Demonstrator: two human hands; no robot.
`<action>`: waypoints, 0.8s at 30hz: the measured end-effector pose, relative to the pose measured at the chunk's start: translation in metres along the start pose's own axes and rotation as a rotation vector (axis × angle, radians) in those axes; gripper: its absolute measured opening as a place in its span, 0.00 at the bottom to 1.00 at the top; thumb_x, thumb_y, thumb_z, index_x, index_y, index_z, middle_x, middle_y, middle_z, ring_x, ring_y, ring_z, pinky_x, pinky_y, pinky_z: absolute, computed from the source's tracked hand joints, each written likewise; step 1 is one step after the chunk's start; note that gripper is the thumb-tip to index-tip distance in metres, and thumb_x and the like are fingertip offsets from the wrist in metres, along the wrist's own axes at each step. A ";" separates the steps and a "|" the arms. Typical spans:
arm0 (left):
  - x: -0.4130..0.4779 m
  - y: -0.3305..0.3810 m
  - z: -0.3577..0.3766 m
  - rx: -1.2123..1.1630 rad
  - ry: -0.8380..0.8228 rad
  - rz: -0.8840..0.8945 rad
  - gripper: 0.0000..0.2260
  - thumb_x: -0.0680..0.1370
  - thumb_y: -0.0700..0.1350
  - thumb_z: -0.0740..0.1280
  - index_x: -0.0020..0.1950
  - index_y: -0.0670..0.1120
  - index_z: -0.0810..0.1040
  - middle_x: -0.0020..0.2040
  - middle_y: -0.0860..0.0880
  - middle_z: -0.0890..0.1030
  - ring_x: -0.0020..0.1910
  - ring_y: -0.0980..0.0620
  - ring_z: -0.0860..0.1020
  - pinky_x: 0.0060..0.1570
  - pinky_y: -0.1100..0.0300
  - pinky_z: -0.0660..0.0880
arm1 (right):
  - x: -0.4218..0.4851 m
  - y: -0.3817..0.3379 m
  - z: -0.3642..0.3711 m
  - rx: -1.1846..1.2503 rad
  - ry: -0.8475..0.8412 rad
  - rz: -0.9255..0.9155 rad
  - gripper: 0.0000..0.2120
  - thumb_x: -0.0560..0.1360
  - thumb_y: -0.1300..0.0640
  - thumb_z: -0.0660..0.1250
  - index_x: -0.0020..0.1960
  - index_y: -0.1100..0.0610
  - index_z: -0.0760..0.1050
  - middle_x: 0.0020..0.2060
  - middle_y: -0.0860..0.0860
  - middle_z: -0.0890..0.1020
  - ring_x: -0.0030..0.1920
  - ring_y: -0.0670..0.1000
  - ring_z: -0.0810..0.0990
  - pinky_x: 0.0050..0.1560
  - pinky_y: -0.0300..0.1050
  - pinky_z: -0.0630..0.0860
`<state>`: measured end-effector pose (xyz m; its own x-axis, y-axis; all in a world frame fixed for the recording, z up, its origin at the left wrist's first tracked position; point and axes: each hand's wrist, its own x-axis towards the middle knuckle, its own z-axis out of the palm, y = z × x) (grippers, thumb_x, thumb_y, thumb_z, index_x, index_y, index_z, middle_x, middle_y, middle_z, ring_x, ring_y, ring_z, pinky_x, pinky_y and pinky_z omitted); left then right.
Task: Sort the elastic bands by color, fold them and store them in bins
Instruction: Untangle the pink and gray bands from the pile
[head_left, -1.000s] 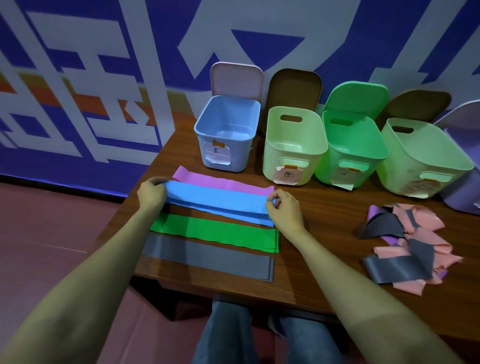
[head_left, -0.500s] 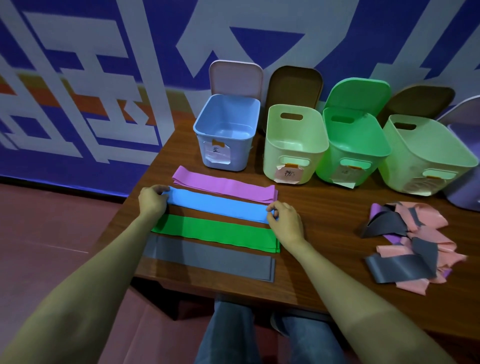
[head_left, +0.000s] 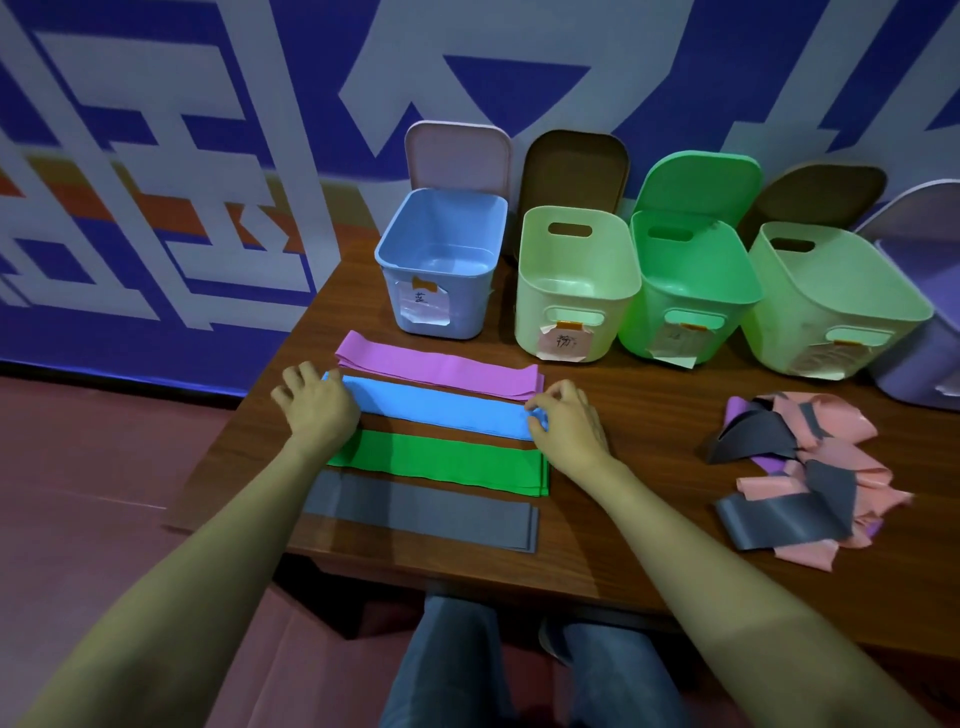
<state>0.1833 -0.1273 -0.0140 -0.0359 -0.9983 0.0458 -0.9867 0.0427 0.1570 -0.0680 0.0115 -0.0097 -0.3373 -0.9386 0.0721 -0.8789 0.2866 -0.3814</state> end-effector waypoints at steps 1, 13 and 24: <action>-0.007 0.010 -0.002 -0.039 0.031 0.028 0.16 0.79 0.44 0.60 0.66 0.43 0.71 0.66 0.39 0.66 0.67 0.38 0.59 0.64 0.45 0.57 | -0.003 0.003 -0.007 0.014 0.022 -0.019 0.12 0.77 0.55 0.63 0.59 0.52 0.75 0.56 0.50 0.70 0.59 0.50 0.69 0.58 0.42 0.69; -0.167 0.225 -0.007 -0.633 0.048 0.729 0.11 0.76 0.43 0.65 0.58 0.46 0.76 0.57 0.46 0.74 0.58 0.44 0.72 0.55 0.50 0.68 | -0.090 0.109 -0.086 0.132 0.565 0.025 0.11 0.73 0.57 0.61 0.52 0.57 0.78 0.50 0.55 0.76 0.54 0.53 0.72 0.56 0.47 0.68; -0.199 0.335 0.052 -0.679 -0.435 0.677 0.27 0.76 0.46 0.67 0.72 0.42 0.62 0.67 0.42 0.68 0.67 0.42 0.67 0.63 0.52 0.66 | -0.132 0.232 -0.073 -0.096 0.232 0.537 0.26 0.75 0.49 0.64 0.71 0.53 0.66 0.70 0.59 0.66 0.72 0.62 0.60 0.67 0.65 0.58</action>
<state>-0.1486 0.0836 -0.0218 -0.7328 -0.6804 -0.0062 -0.4481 0.4757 0.7569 -0.2515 0.2157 -0.0405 -0.7988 -0.5939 0.0960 -0.5876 0.7360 -0.3363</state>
